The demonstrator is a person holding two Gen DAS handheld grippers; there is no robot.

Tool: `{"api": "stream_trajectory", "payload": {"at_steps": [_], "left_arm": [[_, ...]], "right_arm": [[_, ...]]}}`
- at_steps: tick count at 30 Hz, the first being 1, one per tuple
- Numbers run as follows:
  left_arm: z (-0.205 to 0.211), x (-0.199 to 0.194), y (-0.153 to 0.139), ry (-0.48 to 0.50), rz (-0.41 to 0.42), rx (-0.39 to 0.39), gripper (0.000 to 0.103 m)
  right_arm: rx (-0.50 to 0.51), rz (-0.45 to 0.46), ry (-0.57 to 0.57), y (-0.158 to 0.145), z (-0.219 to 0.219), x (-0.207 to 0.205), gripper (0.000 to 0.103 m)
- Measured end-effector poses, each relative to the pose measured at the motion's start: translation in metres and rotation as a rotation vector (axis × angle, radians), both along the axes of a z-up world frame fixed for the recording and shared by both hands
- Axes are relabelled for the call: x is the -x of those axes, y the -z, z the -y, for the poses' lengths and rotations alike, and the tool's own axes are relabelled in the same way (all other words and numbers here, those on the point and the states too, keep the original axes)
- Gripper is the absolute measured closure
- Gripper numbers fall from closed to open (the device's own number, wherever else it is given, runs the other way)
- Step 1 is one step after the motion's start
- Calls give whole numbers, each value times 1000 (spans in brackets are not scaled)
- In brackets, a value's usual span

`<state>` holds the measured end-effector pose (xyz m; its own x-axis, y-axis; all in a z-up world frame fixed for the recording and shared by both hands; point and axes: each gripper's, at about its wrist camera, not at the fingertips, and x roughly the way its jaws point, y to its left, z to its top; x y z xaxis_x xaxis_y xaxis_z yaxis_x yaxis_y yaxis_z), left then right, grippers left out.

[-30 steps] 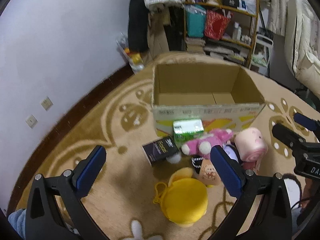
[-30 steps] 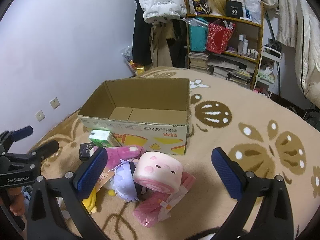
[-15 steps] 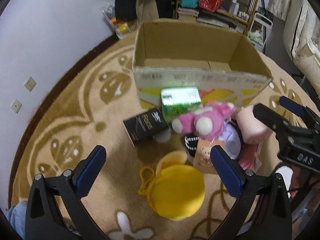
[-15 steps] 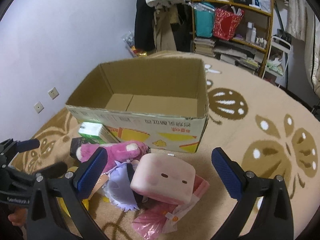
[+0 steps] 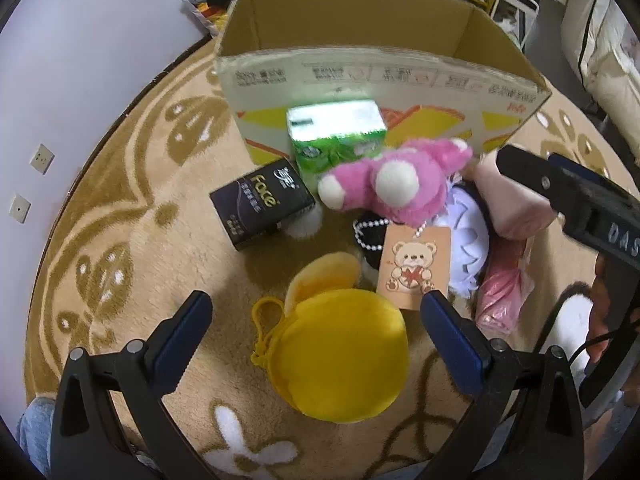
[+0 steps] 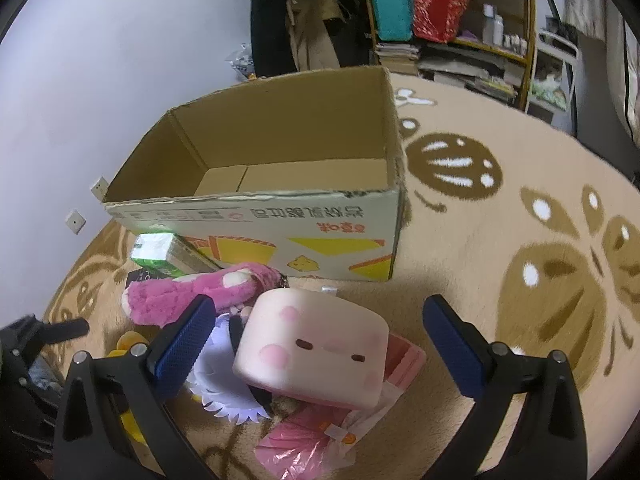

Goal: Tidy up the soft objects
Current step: 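Grasp the yellow plush pouch with the left tool while the right tool grasps the pink roll cushion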

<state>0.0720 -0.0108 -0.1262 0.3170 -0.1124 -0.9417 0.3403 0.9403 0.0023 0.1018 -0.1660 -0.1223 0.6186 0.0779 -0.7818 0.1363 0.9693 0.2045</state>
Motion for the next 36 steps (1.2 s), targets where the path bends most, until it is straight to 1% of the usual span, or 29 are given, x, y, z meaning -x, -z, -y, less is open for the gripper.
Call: {"api": "stream_trajectory", "payload": {"at_steps": [1,4,7,10,12,15,17,20,21,22,27,32,36], "left_arm": [[2,1,2,8,-7,-8,0],[5,2,9,24,-26,-35,0],[6,0,15,28,-55,-42,0],[6,0,22,37,-83,-55,3],[8,0,26,52,-106,-61,10],[9,1,32,62,-129,-58,15],[10,0,34,69,-135,-66,22],[11,-1,35,76,-140,-70,26],[11,-1,35,80,-139,-69,31],[12,0,33,84,-141,-60,33],[6,6,24,81,-134,-50,40],[-10,7,7,51,-96,-53,42],[-24,4,-13,10,-47,-45,42]], "right_arm": [[-10,-8,1,2,1,-1,3],[-18,-26,3,6,2,-2,4],[-16,-49,-8,11,0,-3,11],[-11,-65,-24,14,-4,-4,14],[0,-86,-34,17,-8,-5,16],[12,-91,-42,18,-10,-5,20],[4,-95,-41,19,-9,-5,23],[-6,-100,-40,19,-8,-4,26],[-2,-102,-43,20,-8,-5,27],[0,-103,-46,19,-9,-5,28],[24,-98,-58,16,-13,-3,39],[25,-84,-63,12,-12,-2,49],[28,-57,-56,2,-10,1,50]]}}
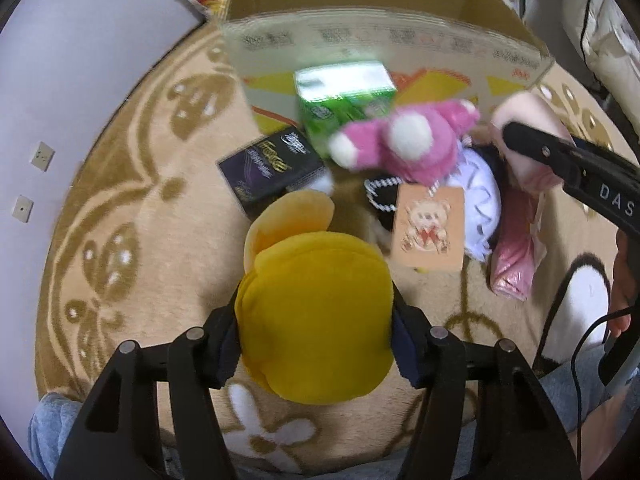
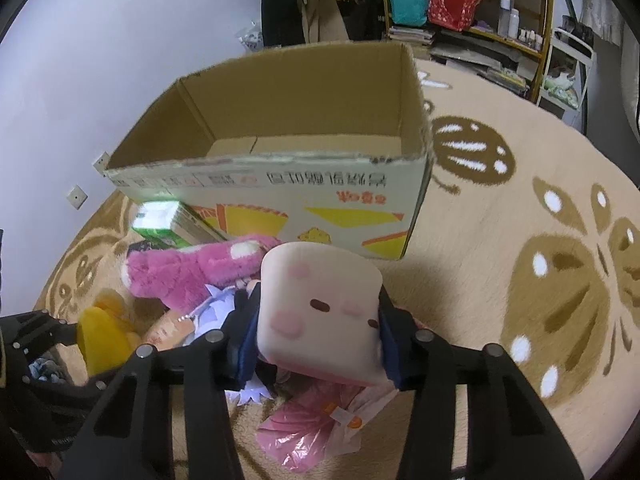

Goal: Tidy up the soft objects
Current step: 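Grasp the yellow plush pouch with the left tool while the right tool grasps the pink roll cushion, then lower both held plushes into the cardboard box and open both tools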

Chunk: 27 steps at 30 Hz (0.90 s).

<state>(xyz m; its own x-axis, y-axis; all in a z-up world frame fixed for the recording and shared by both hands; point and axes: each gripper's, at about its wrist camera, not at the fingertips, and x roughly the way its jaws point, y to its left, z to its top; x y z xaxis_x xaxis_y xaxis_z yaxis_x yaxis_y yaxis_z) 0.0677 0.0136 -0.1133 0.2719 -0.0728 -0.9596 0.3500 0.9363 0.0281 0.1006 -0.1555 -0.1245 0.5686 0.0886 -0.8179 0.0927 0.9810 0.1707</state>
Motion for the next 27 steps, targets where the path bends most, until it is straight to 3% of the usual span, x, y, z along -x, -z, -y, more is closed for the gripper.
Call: {"api": "stream_trajectory", "payload": {"at_steps": [6,11,14,19,27], "left_arm": [[-13,-10,-28,-31,71,20,42],[-11,-6,-57,-49,209,-2,42],[-11,-6,-75,-57,277,23,42],[-6,-8,-106,-40,469,19,42],[8,-25,-131,-11,640,45,42]], "right_arm": [[-25,41,17,-15,4,9,50],[-39,98,23,-32,6,14,50],[-42,142,26,-44,7,17,50],[-44,232,27,-68,7,22,50],[-47,354,23,-97,4,24,50]]}}
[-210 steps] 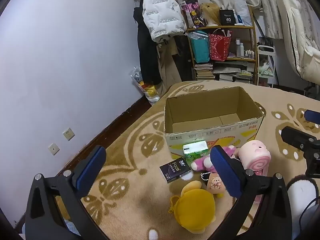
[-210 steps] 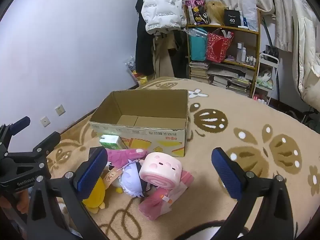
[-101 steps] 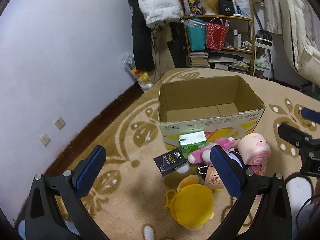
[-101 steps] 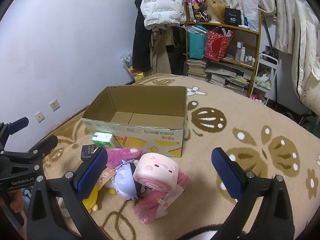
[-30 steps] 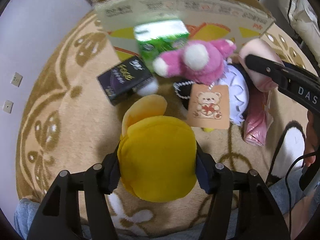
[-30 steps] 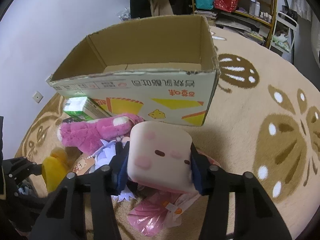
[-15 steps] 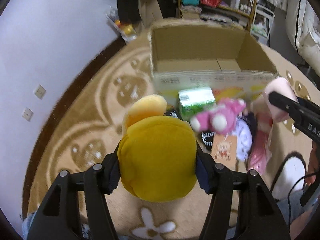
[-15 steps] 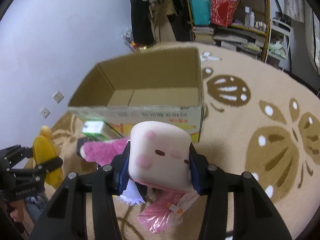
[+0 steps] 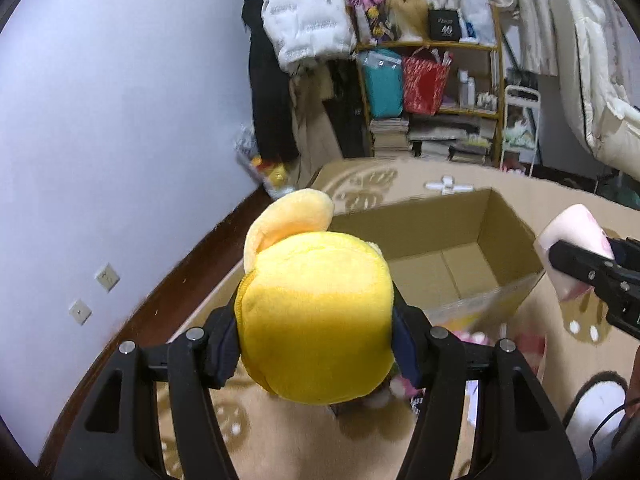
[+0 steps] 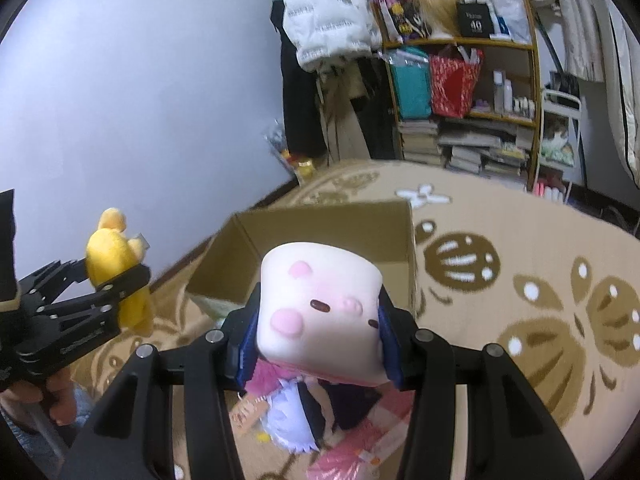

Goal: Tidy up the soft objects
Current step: 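Lower both held plushes into the cardboard box and open both tools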

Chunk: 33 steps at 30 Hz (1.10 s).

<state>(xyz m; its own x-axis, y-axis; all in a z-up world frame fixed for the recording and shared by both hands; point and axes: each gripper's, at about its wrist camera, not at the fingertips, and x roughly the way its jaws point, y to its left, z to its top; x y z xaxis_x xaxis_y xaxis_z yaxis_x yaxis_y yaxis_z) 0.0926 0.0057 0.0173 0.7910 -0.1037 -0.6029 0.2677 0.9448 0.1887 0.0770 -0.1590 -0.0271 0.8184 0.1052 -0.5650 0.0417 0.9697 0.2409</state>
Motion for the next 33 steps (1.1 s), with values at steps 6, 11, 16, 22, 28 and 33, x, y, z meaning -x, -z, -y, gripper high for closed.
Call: {"api": "stream_trajectory", "payload": {"at_steps": [6,11,16,22,28,33], "left_arm": [[-1,-18,-5,7,25,68,41],[3,-40,4,7,15,94,41],[8,-52,10,9,7,104,41],[12,-64,15,22,4,123,41],[21,-67,21,54,-13,141,40],[31,-67,24,78,-24,143,38]], "right_arm": [[52,81,22,-8,-5,0,50],[72,88,11,-8,-5,-6,50],[76,84,14,-1,1,-12,49],[93,72,13,8,6,-25,48],[115,75,-4,12,7,-37,46],[119,53,-24,18,10,-45,43]]}}
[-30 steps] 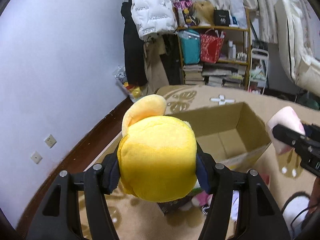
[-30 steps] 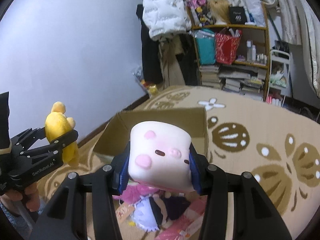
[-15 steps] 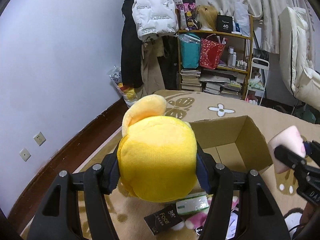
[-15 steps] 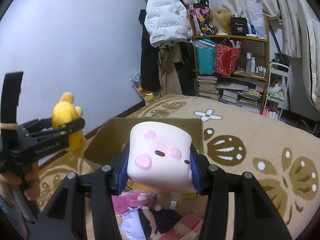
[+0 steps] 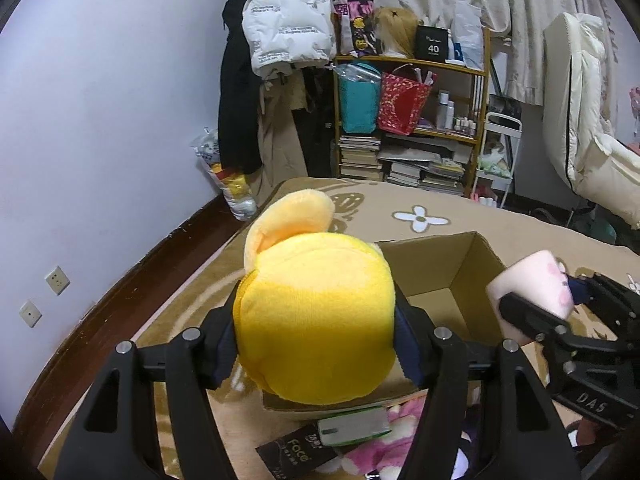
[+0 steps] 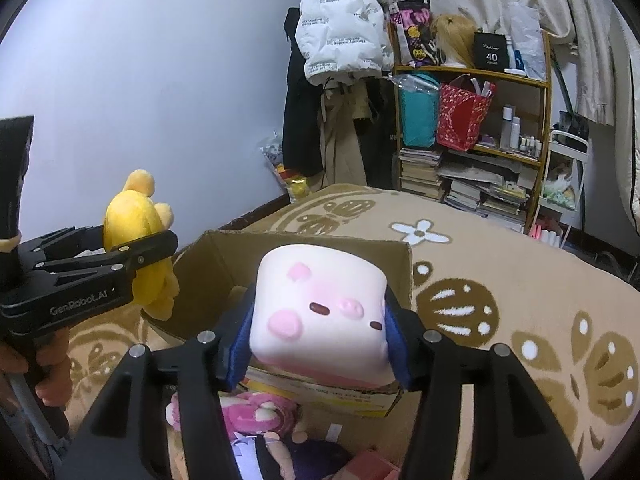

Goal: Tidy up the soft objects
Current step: 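Lower both held plushes into the cardboard box and open both tools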

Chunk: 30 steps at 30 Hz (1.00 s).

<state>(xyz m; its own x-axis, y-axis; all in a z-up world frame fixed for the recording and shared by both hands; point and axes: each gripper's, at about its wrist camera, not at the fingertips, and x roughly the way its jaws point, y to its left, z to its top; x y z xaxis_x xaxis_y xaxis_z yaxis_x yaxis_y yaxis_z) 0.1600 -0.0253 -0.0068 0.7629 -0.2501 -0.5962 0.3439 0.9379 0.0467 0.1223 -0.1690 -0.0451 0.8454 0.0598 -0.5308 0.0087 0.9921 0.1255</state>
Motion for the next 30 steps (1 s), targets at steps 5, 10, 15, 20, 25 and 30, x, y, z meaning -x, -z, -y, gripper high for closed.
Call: {"api": "stream_trajectory", "payload": {"at_steps": [5,10,15,20,25,30], "left_arm": [[5,-1,2,18,-12,-14,36],[4,-5,7,15,-31,-1,29],[3,-3,6,1,-18,-15,21],[-5,-1,4,-35,-4,-7,5],[-15,-6,4,-93,-13,-3,1],[-25,-6,1,-126,-5,-10,1]], "right_arm": [[20,-29,-7,8,-2,-8,40],[33,-42,-10,14,-1,-15,37],[36,-47,-17,15,-2,-14,28],[19,-15,-2,9,-1,-9,14],[10,-25,10,7,0,-5,1],[13,-36,21,6,0,-1,0]]}}
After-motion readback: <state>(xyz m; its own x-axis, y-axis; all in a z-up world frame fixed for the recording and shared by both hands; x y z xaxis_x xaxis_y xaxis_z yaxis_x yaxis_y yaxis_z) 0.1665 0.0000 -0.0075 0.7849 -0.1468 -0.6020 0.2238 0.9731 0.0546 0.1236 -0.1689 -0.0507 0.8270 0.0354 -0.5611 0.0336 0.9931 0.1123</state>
